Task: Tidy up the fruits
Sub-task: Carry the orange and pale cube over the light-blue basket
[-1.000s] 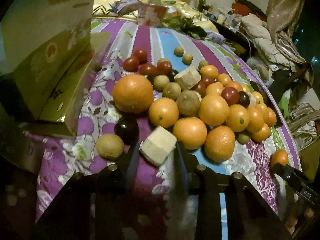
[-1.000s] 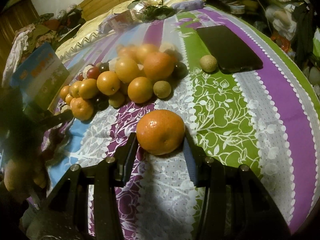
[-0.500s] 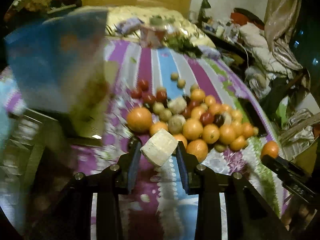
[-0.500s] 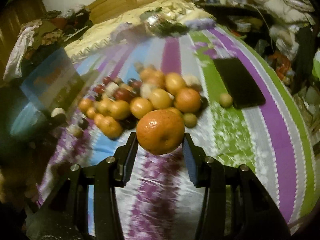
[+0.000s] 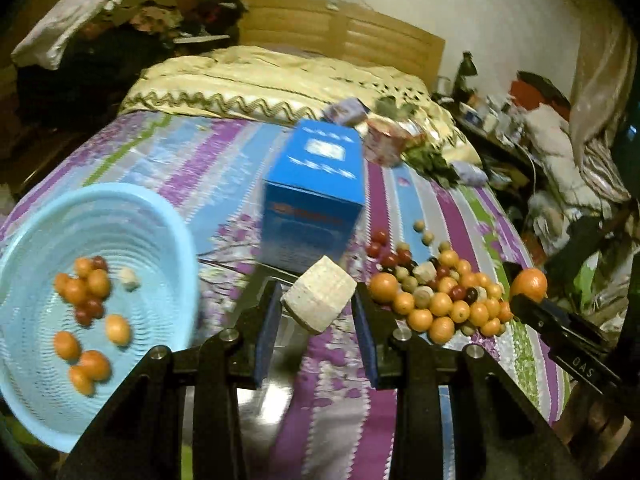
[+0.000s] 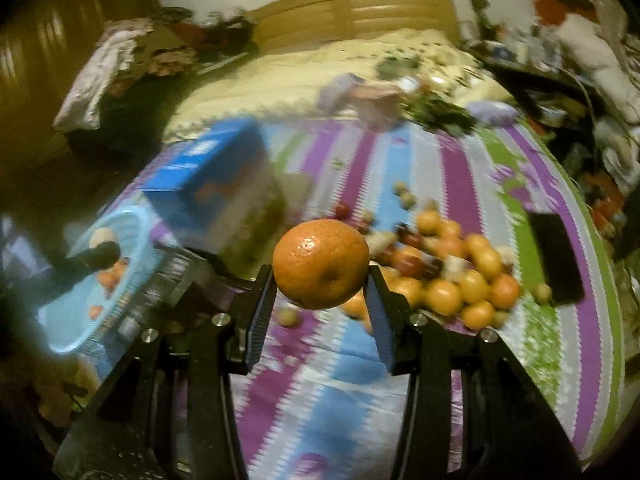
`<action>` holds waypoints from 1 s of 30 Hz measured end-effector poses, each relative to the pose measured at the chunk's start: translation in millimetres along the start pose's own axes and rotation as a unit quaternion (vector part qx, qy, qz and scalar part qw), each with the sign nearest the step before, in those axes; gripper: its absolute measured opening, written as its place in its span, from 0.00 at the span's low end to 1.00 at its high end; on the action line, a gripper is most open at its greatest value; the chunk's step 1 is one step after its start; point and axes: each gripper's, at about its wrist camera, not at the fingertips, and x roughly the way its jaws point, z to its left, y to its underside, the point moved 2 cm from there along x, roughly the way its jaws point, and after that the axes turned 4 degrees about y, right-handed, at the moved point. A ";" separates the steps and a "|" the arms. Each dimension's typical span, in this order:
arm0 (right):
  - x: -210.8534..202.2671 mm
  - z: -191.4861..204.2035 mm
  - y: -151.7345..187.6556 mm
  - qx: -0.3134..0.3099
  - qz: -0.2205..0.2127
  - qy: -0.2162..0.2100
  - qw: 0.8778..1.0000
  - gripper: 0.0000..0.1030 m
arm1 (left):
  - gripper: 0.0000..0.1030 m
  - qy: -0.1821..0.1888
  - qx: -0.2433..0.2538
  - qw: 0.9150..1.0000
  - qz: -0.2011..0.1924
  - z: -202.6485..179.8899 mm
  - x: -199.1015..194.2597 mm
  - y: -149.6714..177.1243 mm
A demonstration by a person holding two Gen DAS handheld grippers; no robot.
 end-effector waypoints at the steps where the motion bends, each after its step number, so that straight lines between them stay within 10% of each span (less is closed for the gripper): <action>1: -0.1 13.7 -4.9 -0.008 -0.001 -0.009 1.000 0.44 | 0.35 -0.002 -0.003 1.000 -0.005 6.3 -6.5 -2.2; 30: 43.1 269.4 -35.7 -0.172 0.047 -0.154 0.972 0.44 | 0.35 -0.097 -0.127 0.984 -0.071 207.6 -102.9 -12.5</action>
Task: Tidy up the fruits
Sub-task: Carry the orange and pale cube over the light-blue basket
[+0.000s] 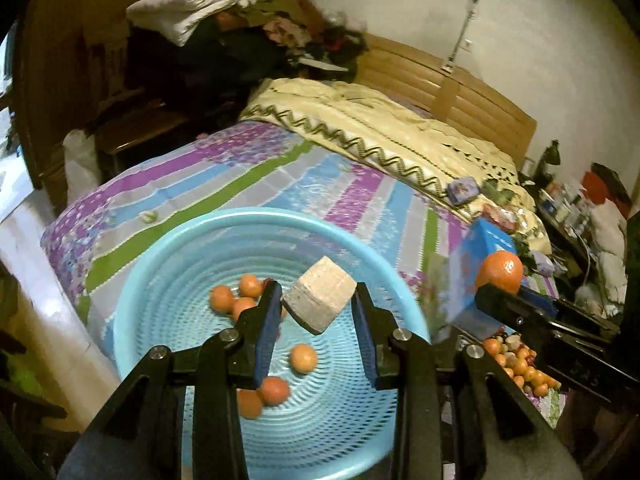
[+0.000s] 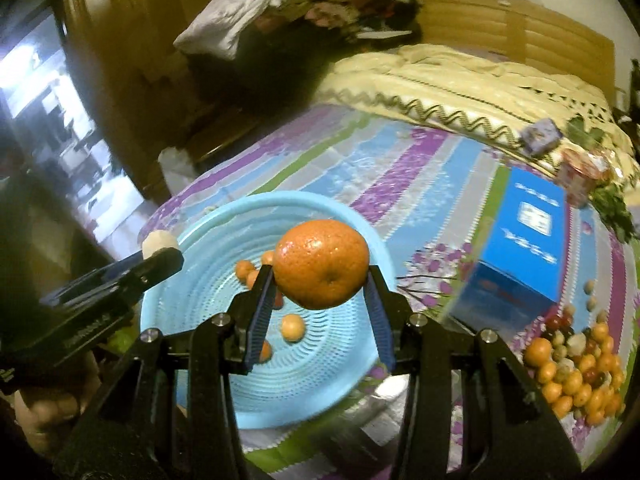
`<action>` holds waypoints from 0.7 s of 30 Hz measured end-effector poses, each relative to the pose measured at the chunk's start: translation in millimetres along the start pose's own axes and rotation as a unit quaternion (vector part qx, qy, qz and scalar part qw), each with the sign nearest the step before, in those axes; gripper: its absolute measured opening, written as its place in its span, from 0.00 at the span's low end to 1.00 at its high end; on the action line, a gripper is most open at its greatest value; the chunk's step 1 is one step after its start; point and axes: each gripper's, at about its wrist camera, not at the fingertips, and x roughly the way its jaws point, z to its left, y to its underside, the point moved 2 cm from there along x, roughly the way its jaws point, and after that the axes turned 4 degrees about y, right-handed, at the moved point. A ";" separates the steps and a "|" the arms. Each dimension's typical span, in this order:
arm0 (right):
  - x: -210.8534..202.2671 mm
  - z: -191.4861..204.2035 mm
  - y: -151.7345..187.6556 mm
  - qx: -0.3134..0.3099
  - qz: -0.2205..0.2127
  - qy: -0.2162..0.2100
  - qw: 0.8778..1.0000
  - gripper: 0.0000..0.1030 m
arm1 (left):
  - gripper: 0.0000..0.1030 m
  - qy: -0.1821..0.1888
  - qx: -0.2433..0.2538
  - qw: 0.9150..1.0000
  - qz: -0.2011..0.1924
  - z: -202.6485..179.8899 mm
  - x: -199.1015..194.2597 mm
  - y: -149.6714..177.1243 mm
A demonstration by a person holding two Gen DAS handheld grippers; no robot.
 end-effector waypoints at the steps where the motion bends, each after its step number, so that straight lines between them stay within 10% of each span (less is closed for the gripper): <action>1: 3.3 3.7 -1.0 -0.003 0.003 -0.001 1.000 0.44 | 0.35 -0.003 -0.003 1.000 0.002 6.6 1.3 0.4; 21: 62.9 32.3 6.2 -0.039 0.077 -0.005 0.996 0.44 | 0.35 -0.021 -0.044 0.998 0.051 66.9 44.0 17.6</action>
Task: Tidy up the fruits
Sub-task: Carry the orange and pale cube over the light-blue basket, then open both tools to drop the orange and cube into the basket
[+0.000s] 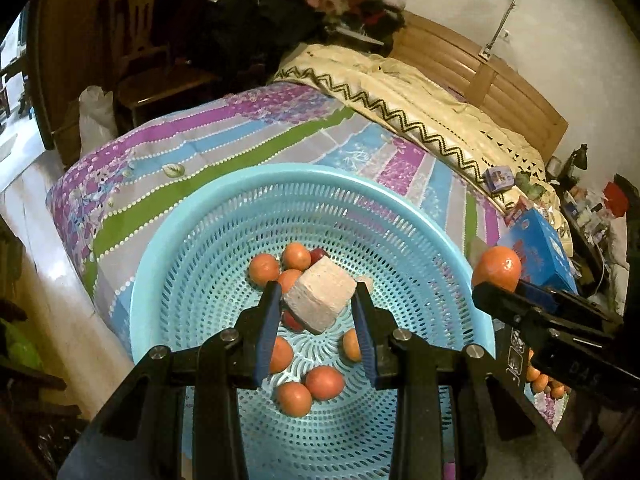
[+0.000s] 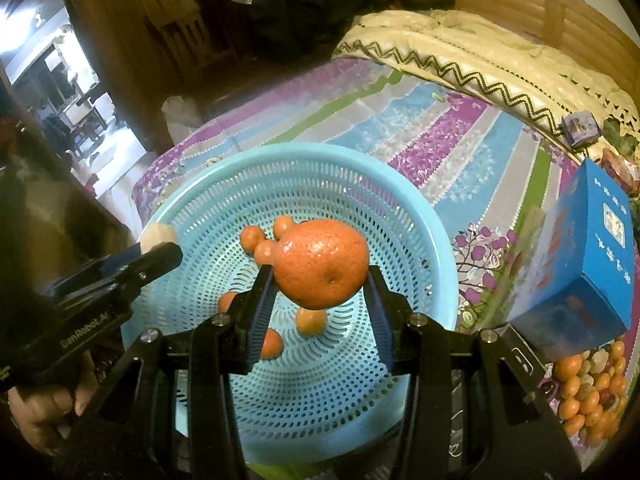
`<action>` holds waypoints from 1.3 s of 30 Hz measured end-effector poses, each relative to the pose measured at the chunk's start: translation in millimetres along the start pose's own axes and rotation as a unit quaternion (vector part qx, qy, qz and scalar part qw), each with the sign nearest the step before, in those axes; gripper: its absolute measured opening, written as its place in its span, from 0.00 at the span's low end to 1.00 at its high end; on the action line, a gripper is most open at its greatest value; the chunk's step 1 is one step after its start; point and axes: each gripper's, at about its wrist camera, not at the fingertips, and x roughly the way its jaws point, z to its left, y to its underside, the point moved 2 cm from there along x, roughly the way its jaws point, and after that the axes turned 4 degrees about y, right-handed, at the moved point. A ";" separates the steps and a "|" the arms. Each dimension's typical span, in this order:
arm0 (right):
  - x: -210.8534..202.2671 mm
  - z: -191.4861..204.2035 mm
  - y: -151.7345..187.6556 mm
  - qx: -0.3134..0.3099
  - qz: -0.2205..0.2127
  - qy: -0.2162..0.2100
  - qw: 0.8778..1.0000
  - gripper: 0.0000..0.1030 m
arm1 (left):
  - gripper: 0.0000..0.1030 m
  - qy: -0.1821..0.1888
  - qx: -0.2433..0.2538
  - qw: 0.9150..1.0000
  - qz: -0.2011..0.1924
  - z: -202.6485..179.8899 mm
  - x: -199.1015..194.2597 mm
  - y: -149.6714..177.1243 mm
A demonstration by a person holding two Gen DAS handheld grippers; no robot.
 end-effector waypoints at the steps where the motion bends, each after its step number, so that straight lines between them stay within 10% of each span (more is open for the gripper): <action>1: 1.3 -0.4 0.4 0.000 0.002 0.000 1.000 0.44 | 0.35 0.000 0.000 1.000 0.002 0.5 1.4 0.8; 39: 11.4 -11.9 4.7 0.010 0.010 0.004 1.000 0.44 | 0.35 -0.007 -0.006 1.000 0.014 9.4 16.8 6.5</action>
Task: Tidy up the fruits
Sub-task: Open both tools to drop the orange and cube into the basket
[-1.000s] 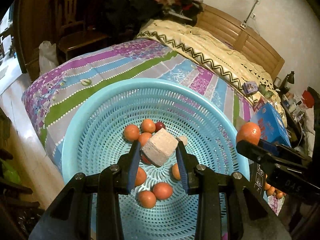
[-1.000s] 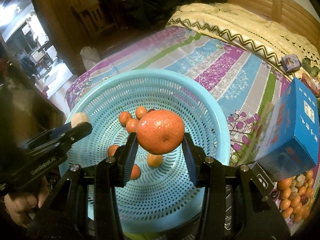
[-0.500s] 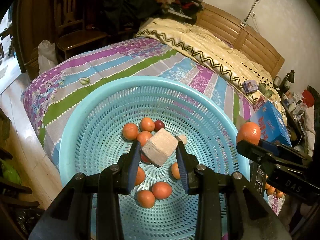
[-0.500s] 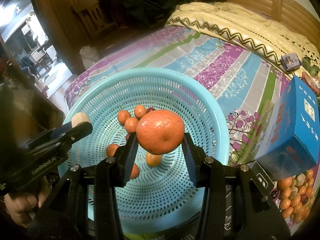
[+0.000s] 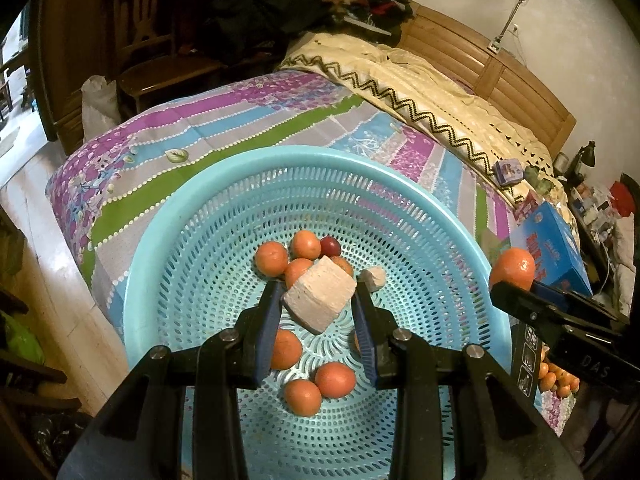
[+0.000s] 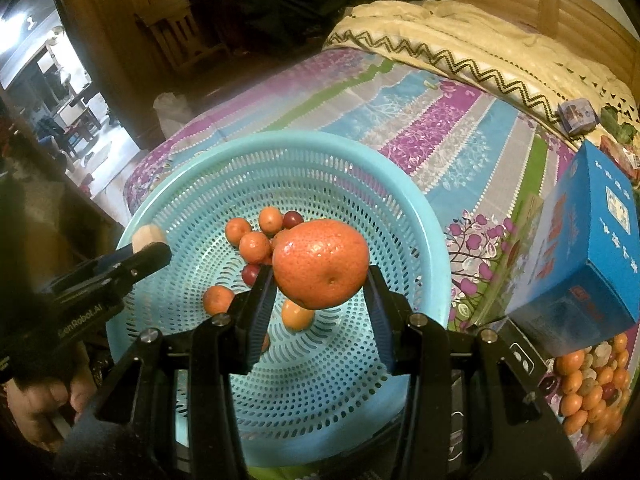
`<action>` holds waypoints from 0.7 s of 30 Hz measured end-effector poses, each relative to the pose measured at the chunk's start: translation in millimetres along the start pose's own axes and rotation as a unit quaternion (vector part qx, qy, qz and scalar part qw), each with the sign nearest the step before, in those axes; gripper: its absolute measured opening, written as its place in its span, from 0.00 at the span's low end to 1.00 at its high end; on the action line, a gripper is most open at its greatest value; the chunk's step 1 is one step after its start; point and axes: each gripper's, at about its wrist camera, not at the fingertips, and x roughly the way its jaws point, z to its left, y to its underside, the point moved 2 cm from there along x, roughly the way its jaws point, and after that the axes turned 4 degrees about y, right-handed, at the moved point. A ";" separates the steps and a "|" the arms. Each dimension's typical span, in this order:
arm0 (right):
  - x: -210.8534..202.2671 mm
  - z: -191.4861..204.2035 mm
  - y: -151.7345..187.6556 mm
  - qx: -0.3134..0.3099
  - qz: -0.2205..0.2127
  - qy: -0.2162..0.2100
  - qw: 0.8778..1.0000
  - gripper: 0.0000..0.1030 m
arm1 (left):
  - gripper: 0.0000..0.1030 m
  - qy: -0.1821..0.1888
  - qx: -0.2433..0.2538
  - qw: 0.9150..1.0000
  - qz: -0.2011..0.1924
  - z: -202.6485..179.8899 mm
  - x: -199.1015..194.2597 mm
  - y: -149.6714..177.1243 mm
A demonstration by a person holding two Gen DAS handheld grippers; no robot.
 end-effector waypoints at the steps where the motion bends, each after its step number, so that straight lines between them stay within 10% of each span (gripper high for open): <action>1: 0.0 -0.2 0.3 0.000 -0.001 0.000 1.000 0.44 | 0.35 0.001 0.001 1.000 0.000 -0.3 0.1 0.0; 16: 2.7 -2.1 -0.9 -0.003 0.004 -0.004 1.000 0.46 | 0.35 -0.003 -0.002 1.000 0.008 0.0 3.8 0.7; 21: 3.0 -3.1 0.4 -0.001 0.001 -0.005 1.000 0.58 | 0.66 -0.002 -0.004 1.000 0.005 0.4 4.8 1.3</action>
